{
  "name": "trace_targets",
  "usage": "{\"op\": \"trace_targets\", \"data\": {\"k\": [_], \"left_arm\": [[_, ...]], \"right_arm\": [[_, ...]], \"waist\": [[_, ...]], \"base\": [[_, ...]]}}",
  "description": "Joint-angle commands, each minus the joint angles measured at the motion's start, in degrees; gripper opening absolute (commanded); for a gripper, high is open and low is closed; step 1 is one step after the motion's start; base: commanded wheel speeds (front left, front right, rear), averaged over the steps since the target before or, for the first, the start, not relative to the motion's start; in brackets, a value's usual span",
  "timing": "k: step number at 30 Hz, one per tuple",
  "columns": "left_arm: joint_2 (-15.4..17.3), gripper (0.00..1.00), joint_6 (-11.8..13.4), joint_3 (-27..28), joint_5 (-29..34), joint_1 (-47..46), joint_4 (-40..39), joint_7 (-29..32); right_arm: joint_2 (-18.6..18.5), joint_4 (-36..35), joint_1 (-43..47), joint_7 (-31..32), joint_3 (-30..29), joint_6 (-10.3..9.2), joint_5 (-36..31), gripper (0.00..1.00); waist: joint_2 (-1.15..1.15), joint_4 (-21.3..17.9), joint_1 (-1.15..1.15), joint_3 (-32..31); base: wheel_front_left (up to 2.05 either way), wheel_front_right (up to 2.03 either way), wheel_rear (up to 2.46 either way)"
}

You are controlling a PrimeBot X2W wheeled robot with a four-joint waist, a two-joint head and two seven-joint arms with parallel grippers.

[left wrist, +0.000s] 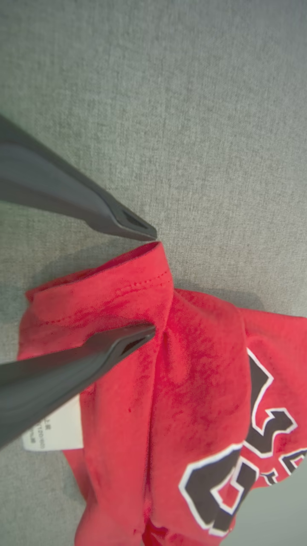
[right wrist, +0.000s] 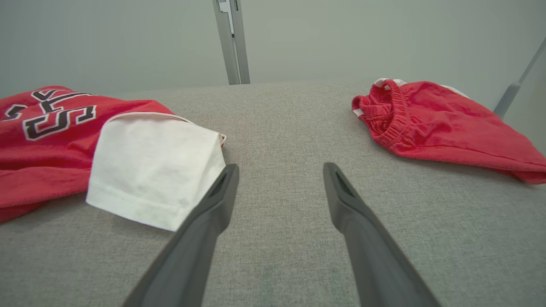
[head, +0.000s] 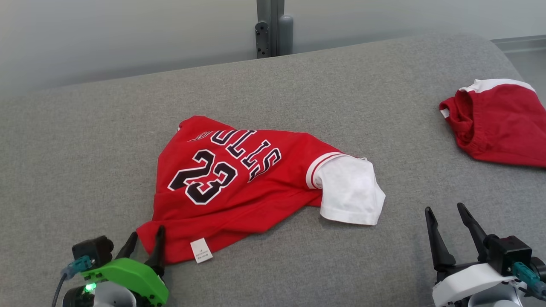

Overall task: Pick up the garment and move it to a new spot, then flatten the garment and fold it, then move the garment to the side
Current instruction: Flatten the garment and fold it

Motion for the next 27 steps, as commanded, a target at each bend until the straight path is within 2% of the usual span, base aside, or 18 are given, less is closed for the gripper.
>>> {"op": "trace_targets", "data": {"k": [1,7,14,16,22,27], "left_arm": [[0.68,1.0,0.39,0.65,-0.29,1.59,-0.29,-1.42],[1.02,1.0,2.44,3.08,-0.16,8.17,-4.95,-7.9],[-0.29,1.0,5.31,4.02,4.9,17.19,-15.09,-11.52],[-0.4,1.0,5.76,5.12,8.27,18.51,-18.47,-11.81],[-3.58,1.0,1.91,9.55,15.79,22.38,-26.61,-11.71],[-4.99,1.0,-1.13,12.45,20.73,23.63,-28.31,-11.72]], "right_arm": [[-0.12,0.09,0.6,-0.01,-0.29,0.0,0.25,1.0],[0.17,-0.68,1.43,-0.01,-1.49,0.0,-0.13,1.0],[0.31,-2.79,2.65,-0.01,-3.52,0.0,-1.0,1.0],[0.33,-3.35,3.09,-0.01,-3.9,-0.01,-1.29,1.0],[0.68,-4.24,3.59,-0.01,-4.19,0.0,-1.87,1.0],[1.0,-3.66,2.87,-0.01,-2.5,-0.01,-2.45,1.0]], "waist": [[0.0,0.06,0.0,-0.35],[0.0,1.09,0.0,-2.18],[0.0,3.57,0.0,-4.74],[0.0,4.27,0.0,-5.35],[0.0,5.87,0.0,-6.51],[0.0,6.13,0.0,-6.67]], "base": [[0.0,0.0,0.0],[0.0,0.0,0.0],[0.0,0.0,0.0],[0.0,0.0,0.0],[0.0,0.0,0.0],[0.0,0.0,0.0]]}}
